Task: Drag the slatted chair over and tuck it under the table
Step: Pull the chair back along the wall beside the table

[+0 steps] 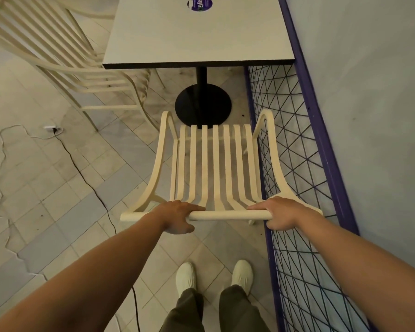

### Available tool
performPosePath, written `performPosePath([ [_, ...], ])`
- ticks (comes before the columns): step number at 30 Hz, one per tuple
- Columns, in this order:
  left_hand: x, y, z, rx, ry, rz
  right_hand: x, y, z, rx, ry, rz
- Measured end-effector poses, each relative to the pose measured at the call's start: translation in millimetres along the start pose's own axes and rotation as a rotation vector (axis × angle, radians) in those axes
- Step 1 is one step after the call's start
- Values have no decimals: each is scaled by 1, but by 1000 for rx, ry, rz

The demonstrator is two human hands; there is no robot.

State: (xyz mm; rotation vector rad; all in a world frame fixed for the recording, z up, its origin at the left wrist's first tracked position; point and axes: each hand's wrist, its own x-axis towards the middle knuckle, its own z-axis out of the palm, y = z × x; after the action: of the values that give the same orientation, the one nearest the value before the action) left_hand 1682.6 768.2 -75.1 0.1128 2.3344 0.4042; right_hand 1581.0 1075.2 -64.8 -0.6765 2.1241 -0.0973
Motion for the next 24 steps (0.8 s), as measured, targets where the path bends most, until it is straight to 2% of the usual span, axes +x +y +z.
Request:
performPosePath([
  [3, 2, 0, 1, 4, 11, -18, 0, 0, -3, 107, -24, -9],
  [9, 6, 8, 10, 108, 81, -107, -1, -4, 5, -134, 12, 52],
  [24, 8, 6, 6, 177, 118, -64, 3, -5, -1, -168, 6, 89],
])
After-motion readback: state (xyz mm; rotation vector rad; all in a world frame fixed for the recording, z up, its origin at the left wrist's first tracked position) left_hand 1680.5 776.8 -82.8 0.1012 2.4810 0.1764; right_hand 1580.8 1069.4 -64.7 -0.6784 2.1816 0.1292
